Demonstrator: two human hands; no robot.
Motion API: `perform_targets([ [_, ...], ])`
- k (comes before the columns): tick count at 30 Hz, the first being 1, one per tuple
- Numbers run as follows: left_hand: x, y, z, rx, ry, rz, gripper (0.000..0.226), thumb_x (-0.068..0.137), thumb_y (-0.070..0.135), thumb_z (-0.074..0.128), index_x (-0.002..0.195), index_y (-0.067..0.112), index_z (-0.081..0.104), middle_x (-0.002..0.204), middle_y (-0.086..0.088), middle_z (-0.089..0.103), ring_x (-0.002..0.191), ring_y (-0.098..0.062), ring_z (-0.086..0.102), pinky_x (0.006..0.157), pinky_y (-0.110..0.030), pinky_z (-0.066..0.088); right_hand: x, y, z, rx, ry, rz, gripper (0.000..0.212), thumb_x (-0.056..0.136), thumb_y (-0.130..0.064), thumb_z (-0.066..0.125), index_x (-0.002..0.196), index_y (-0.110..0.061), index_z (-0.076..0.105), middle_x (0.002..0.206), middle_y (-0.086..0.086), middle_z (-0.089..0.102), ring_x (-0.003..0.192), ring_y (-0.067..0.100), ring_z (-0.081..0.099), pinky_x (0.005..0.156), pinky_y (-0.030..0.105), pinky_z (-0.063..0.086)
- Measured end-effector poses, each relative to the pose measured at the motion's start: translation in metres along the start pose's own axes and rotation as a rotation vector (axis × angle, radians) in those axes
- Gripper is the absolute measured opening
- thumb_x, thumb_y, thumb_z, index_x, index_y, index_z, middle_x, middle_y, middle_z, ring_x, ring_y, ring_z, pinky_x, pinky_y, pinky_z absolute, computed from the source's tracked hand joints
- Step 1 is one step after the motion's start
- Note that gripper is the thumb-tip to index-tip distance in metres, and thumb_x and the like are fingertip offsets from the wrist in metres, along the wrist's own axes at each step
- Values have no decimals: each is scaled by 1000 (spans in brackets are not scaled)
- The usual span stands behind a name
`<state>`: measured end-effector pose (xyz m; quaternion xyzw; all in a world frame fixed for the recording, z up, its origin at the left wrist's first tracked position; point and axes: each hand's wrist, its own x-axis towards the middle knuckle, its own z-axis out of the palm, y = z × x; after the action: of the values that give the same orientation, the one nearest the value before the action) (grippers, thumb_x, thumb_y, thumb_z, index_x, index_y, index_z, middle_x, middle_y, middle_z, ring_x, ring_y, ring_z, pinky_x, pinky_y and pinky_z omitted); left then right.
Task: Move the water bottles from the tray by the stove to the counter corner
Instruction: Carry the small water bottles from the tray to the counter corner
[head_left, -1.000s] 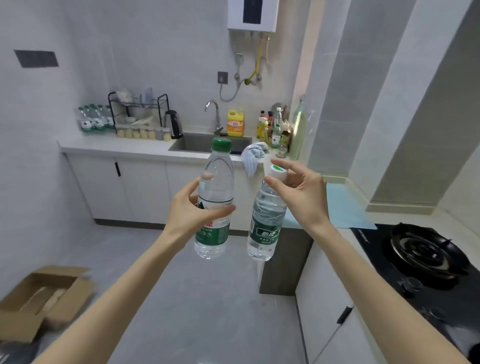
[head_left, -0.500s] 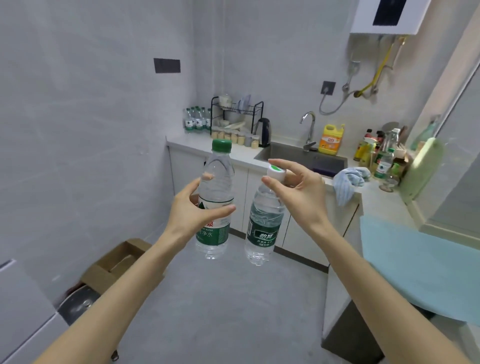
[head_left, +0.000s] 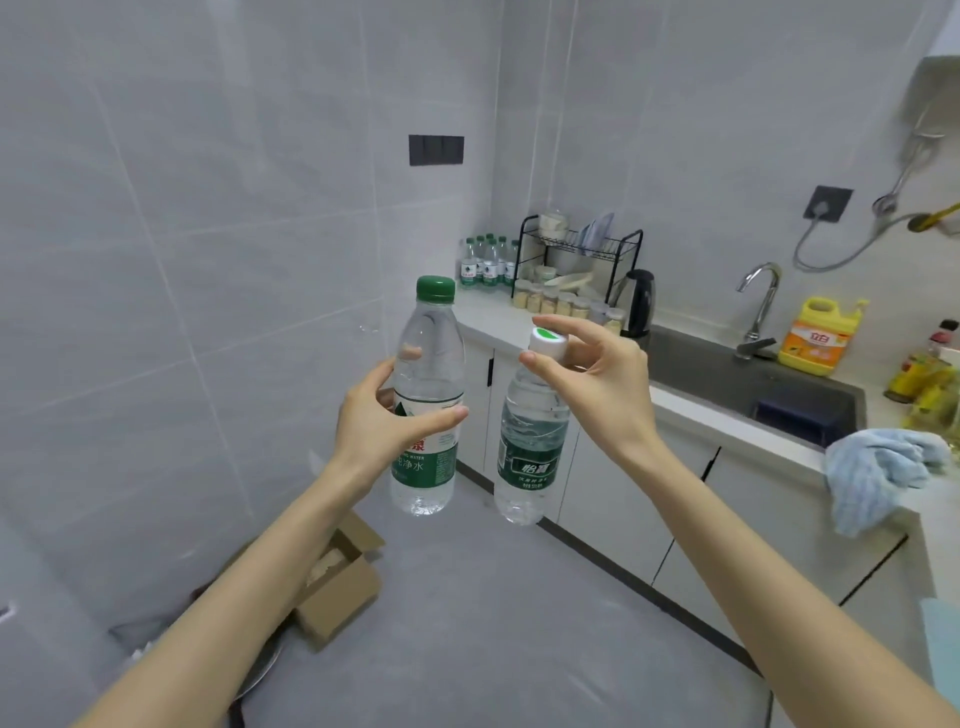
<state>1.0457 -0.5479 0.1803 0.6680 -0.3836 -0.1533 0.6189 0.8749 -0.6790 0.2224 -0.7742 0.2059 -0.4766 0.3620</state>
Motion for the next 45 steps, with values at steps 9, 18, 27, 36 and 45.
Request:
perform_targets([
  [9,125,-44,8,-15,20,-35,65,58,23,90,115,33,61,93,18,70,81,13,64,64,-9,49,108,79,52,23,-28,20,38,77,-22,79,114,-21,69,80,4,75,74,21,71,74,37,59],
  [18,302,-107,19,-38,-59,-40,70,57,24,90,119,31,60,102,9,73,90,-2,69,79,-25,56,239,166,113,6,13,43,37,76,-18,80,112,-19,71,86,-3,76,78,17,73,77,43,58],
  [27,463,-142,45,-44,-110,-48,61,59,21,89,112,26,60,101,8,72,90,-5,69,75,-23,55,361,248,152,-56,91,77,36,75,-21,81,110,-22,71,88,-4,75,76,22,71,75,44,58],
  [36,602,-194,88,-47,-110,-73,63,59,19,90,114,23,60,104,7,72,89,-7,70,73,-22,56,476,361,174,-91,107,126,38,67,-47,77,103,-38,70,80,0,75,78,24,71,74,48,57],
  [45,749,-240,151,-47,-55,-138,66,58,16,90,117,22,61,102,4,73,89,-10,70,79,-30,58,608,476,189,-90,13,142,34,75,-30,80,107,-26,71,84,-8,75,75,21,70,75,44,57],
])
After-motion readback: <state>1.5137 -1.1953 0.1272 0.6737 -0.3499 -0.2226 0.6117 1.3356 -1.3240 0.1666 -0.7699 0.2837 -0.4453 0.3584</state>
